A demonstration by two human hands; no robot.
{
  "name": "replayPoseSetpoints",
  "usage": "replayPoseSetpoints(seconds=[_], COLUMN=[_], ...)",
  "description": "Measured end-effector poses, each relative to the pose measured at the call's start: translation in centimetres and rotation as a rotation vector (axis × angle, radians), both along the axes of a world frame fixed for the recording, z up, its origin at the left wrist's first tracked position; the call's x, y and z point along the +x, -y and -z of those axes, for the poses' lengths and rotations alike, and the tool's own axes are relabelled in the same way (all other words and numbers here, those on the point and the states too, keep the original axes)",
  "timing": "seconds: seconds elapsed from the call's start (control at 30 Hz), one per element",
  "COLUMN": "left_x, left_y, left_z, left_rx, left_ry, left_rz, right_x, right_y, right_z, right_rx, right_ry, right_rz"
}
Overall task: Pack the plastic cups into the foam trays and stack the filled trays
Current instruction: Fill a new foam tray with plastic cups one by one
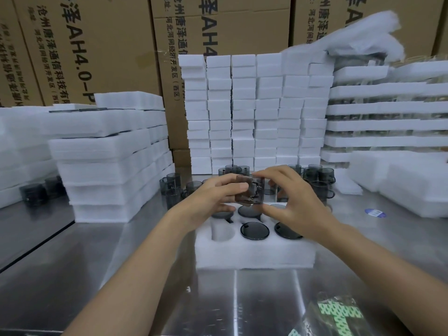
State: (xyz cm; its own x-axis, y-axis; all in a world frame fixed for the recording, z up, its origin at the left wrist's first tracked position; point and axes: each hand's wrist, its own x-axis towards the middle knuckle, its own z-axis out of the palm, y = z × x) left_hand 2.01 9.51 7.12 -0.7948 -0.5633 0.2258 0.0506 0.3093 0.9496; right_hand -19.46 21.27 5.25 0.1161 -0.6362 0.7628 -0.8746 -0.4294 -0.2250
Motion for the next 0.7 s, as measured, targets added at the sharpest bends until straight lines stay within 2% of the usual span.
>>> replayPoseSetpoints(seconds=[0.07,0.17,0.23,0.5,0.7], left_x=[-0.6,-1.2,-1.2,-1.9,-1.8], left_y=[0.0,0.1,0.0,-1.1,-0.9], left_z=[0.1,0.2,0.1,0.5,0.3], left_rx=[0.040,0.093,0.054,-0.138,0.053], left_ry=[-0.012,-0.138,-0.202,-0.255,-0.307], left_rz=[0.008,-0.142,-0.215,-0.253,-0.247], right_x=[0.2,0.6,0.6,0.5,-0.5], right_y=[0.0,0.0,-0.2,-0.2,0.1], right_z=[-0.1,-0.2,-0.3,-0.1,-0.1], right_rx=[-0.062,-0.132,-0.144,-0.130,-0.106], right_ry=[0.046,0.093,0.121,0.116,0.173], right_rz=[0.002,0.028,0.033,0.013,0.069])
